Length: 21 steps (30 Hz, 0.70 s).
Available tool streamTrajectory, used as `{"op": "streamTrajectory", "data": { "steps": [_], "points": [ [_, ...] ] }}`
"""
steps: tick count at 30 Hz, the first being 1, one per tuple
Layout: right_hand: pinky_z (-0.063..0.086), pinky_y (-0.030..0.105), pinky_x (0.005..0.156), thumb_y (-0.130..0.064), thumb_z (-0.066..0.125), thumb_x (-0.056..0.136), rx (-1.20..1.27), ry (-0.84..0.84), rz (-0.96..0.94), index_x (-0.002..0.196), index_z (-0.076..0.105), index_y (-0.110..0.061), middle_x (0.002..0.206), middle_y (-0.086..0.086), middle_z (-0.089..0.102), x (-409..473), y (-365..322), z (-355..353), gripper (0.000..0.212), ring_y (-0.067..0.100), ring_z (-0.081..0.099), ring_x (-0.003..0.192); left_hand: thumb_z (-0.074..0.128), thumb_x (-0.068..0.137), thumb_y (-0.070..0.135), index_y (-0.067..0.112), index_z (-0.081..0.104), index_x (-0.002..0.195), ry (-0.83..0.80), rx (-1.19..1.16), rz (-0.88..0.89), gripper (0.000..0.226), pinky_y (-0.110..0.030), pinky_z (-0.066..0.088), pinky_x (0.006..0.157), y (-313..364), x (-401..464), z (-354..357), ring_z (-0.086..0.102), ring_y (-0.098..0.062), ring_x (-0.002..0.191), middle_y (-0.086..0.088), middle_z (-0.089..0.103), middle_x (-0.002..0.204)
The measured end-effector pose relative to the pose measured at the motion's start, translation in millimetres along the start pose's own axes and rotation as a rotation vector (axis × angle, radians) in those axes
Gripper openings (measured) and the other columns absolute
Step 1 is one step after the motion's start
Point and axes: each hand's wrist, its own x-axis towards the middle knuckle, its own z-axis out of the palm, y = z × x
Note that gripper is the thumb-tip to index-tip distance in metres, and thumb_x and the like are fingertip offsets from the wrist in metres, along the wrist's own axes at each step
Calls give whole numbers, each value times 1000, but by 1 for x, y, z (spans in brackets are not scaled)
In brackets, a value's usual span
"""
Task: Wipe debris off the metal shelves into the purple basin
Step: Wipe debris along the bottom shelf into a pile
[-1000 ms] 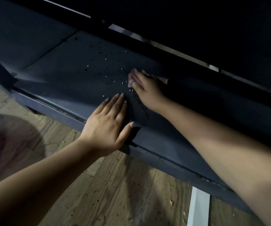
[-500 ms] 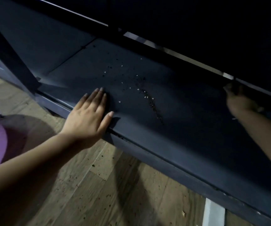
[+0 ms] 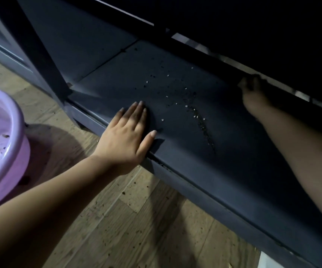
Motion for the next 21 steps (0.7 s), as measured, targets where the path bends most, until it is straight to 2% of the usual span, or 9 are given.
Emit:
{"op": "streamTrajectory", "data": {
  "steps": [3, 6, 10, 12, 14, 16, 18, 20, 21],
  "points": [
    [33, 22, 97, -20, 35, 103, 98, -113, -157, 134, 39, -11, 127, 7, 52, -12, -54, 51, 33, 18, 48, 118, 9, 95, 52, -2, 28, 146, -65, 2, -1, 77, -29, -2, 115, 3, 1, -3, 20, -28, 144, -19, 25, 153],
    [37, 5, 85, -9, 38, 101, 149, -226, -346, 108, 47, -14, 99, -2, 52, -17, -69, 72, 13, 5, 49, 96, 4, 92, 55, 1, 21, 148, -82, -11, -10, 81, -27, -6, 115, 4, 0, -8, 11, -22, 146, -16, 17, 156],
    [40, 11, 86, -12, 44, 99, 164, -419, -407, 96, 62, -14, 95, -7, 60, -59, -81, 88, 19, -5, 57, 88, -2, 88, 58, 3, 16, 149, -110, -17, -20, 84, -26, -8, 114, 5, 0, -10, 7, -20, 147, -13, 12, 157],
    [40, 9, 84, -10, 44, 99, 186, -495, -398, 94, 61, -4, 93, -9, 60, -74, -77, 87, 20, -9, 58, 88, -1, 89, 57, 2, 19, 149, -99, -8, -17, 84, -27, -6, 115, 5, 0, -9, 10, -23, 147, -15, 15, 157],
    [43, 10, 87, -5, 40, 99, 249, -542, -387, 94, 59, 5, 98, 0, 61, -84, -78, 84, 22, 4, 60, 103, -2, 87, 58, 2, 18, 149, -85, -13, -14, 85, -27, -7, 115, 4, 0, -7, 9, -23, 147, -14, 14, 157],
    [46, 15, 90, 0, 36, 99, 342, -533, -369, 93, 55, 10, 107, 18, 61, -90, -76, 79, 23, 15, 61, 108, -6, 85, 59, 3, 15, 150, -106, -19, -5, 88, -26, -9, 114, 3, 0, -8, 6, -22, 147, -14, 11, 158],
    [47, 11, 83, 2, 34, 99, 430, -465, -377, 106, 47, 24, 120, 37, 52, -95, -66, 66, 27, -1, 64, 89, -12, 82, 66, 3, 14, 150, -109, -34, 34, 96, -27, -9, 114, 1, 2, -11, 5, -22, 147, -14, 10, 158],
    [47, 10, 81, -1, 34, 99, 508, -347, -317, 104, 52, 17, 118, 32, 57, -100, -47, 48, 26, -7, 63, 80, -25, 75, 71, 4, 11, 150, -157, -39, 91, 108, -26, -11, 114, -7, 6, -17, 3, -19, 147, -12, 7, 158],
    [47, 11, 83, -5, 36, 100, 512, -245, -269, 101, 57, 5, 109, 19, 67, -102, -38, 39, 23, -8, 63, 81, -29, 71, 71, 4, 10, 150, -187, -37, 119, 111, -26, -11, 114, -13, 9, -20, 1, -18, 147, -11, 5, 158]
  ]
}}
